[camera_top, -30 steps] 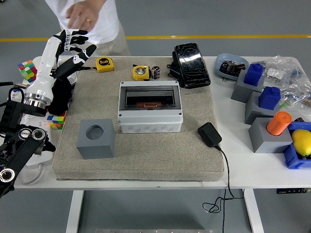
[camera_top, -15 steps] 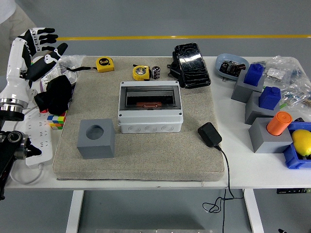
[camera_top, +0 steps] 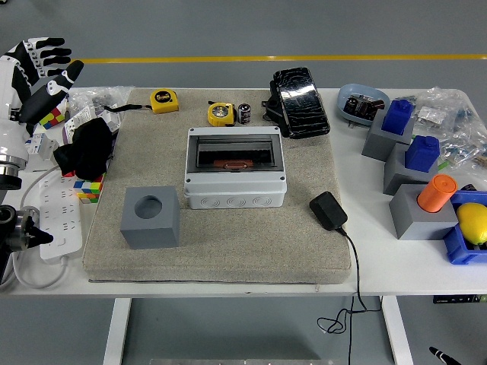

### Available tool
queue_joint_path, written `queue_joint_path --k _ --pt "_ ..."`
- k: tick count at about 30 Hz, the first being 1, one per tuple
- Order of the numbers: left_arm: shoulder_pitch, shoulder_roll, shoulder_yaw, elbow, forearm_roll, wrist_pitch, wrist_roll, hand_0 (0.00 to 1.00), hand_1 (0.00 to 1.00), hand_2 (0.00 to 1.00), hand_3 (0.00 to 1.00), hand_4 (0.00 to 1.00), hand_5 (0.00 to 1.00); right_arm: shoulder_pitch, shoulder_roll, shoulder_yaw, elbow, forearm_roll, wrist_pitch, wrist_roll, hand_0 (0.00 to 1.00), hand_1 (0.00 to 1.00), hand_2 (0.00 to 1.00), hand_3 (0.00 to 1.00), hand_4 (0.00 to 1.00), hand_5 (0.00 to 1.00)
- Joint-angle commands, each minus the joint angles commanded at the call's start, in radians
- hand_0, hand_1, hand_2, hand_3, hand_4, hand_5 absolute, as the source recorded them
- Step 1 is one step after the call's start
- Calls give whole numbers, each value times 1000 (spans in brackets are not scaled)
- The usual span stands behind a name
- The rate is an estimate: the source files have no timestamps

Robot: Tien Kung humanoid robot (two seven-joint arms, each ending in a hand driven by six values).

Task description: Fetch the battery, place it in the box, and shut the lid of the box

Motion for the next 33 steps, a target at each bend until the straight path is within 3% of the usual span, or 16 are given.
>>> queue_joint_path --k 18,28,33 --pt "13 4 -23 -20 1 -9 0 460 577 589 617 998 511 15 19 -32 -21 25 0 2 652 673 691 635 958 558" --pt "11 5 -19 -27 -4 8 1 453 573 587 617 998 509 17 19 -30 -22 26 0 2 653 673 691 634 958 559" --pt "-25 16 1 -18 -17 7 -3 454 572 587 616 998 507 49 21 -53 -21 39 6 1 652 673 691 633 959 560"
